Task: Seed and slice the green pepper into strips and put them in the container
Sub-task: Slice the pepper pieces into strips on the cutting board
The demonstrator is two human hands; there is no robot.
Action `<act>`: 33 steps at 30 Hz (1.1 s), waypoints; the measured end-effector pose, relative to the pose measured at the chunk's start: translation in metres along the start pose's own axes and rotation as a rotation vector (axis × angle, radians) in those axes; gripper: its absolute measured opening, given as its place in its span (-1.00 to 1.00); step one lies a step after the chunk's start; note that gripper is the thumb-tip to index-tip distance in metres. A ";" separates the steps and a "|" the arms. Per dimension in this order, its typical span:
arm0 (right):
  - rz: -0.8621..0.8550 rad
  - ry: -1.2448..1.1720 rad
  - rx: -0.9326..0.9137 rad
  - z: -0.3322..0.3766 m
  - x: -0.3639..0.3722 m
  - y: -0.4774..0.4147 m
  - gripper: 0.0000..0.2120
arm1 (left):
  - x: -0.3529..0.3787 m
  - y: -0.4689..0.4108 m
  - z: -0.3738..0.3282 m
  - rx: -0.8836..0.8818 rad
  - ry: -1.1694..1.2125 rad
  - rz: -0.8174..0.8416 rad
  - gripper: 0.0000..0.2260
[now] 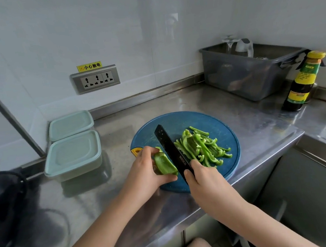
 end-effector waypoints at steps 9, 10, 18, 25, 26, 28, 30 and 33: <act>-0.018 0.105 -0.019 -0.002 0.012 0.003 -0.80 | 0.000 0.001 0.000 -0.032 -0.009 -0.011 -0.31; -0.017 0.111 -0.020 -0.002 0.013 0.002 -0.80 | 0.000 0.001 0.000 -0.032 -0.012 -0.010 -0.31; 0.049 0.166 -0.018 0.009 0.011 -0.009 -0.88 | 0.000 0.000 0.002 -0.047 -0.016 -0.010 -0.29; 0.128 0.198 -0.029 0.009 0.007 -0.026 -0.84 | -0.001 0.000 0.004 -0.054 0.000 0.002 -0.33; 0.145 0.220 -0.045 0.009 0.004 -0.027 -0.79 | -0.001 0.000 0.004 -0.054 0.004 0.004 -0.33; 0.179 0.282 -0.115 0.011 -0.001 -0.026 -0.76 | -0.001 0.000 0.004 -0.050 0.002 0.008 -0.33; 0.186 0.351 -0.181 0.010 -0.007 -0.028 -0.84 | 0.000 0.000 0.004 -0.050 0.005 0.004 -0.33; 0.248 0.428 -0.234 0.017 -0.013 -0.032 -0.75 | 0.001 0.000 0.003 -0.046 0.017 -0.004 -0.33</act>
Point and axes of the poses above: each hand's wrist, its own y-axis away from the middle knuckle, its own x-axis out of the palm, z = x × y, the point moved 1 cm from there along -y, towards the middle knuckle, and after that the axes turned 8 degrees about y, right-handed, at the moved point
